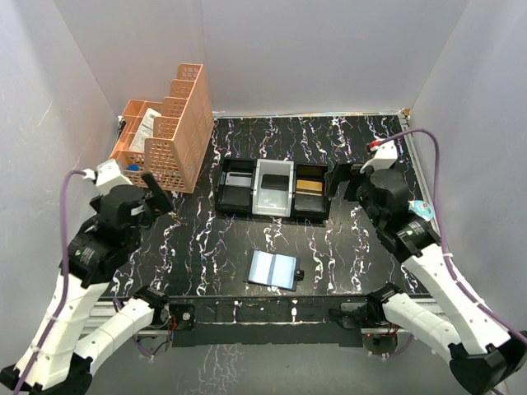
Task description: Take the credit cards out of the card holder
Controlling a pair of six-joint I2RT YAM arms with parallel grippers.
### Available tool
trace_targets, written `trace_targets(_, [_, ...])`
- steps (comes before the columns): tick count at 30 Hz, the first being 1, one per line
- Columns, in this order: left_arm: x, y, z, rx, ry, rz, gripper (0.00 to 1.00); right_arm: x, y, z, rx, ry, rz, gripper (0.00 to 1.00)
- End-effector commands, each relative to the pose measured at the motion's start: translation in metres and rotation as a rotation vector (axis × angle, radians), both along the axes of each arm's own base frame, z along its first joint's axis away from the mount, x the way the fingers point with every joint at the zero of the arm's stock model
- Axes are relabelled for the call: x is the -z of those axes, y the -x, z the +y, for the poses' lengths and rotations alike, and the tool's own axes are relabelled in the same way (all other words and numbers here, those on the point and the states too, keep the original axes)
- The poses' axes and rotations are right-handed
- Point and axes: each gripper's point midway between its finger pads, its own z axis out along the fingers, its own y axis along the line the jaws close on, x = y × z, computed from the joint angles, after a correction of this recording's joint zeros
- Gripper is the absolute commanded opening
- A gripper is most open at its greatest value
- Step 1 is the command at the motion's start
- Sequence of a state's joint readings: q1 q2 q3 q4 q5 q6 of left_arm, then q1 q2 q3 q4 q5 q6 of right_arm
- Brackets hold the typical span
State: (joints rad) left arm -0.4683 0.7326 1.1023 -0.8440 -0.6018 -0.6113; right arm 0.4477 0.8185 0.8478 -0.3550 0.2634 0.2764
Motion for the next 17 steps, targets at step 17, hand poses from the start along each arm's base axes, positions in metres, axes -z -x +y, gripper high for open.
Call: trace_targets(17, [-0.039, 0.007, 0.026, -0.095, -0.08, -0.025, 0.99, -0.121, 0.039, -0.032, 0.041, -0.028, -0.236, 0.98])
